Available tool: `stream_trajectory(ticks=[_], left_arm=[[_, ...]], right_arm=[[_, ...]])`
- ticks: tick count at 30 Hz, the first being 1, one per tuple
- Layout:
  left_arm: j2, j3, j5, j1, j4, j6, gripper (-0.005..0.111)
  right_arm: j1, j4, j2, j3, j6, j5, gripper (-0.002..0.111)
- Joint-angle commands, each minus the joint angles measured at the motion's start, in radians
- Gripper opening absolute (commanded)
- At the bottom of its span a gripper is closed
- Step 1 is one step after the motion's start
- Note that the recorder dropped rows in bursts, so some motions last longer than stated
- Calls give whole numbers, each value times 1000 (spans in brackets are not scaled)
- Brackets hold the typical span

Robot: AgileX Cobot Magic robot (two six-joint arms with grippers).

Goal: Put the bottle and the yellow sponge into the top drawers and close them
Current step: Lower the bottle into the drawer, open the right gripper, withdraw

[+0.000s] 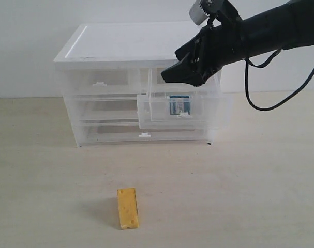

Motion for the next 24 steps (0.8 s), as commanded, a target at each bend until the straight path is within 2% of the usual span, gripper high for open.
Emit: stream_trajectory(ticks=[1, 6, 9, 12, 15, 16, 21, 24], left_arm=[[-3, 4, -3, 3, -7, 4, 4], [-3, 4, -3, 3, -7, 4, 4], [-3, 4, -3, 3, -7, 4, 4], [-3, 4, -3, 3, -7, 4, 4], [-3, 4, -3, 3, -7, 4, 4], [-3, 4, -3, 3, -7, 4, 4], [-3, 4, -3, 3, -7, 4, 4], [-3, 4, -3, 3, -7, 4, 4]], right_arm=[[-7, 8, -13, -4, 9, -32, 70], [-7, 5, -53, -4, 85, -108, 69], [-7, -22, -81, -4, 197, -183, 59], [-7, -90, -102, -4, 369, -247, 37], [-7, -214, -127, -4, 524, -276, 5], [-7, -274, -140, -4, 603, -284, 0], [-7, -455, -189, -4, 922, -279, 0], [-7, -501, -214, -4, 1072, -242, 0]])
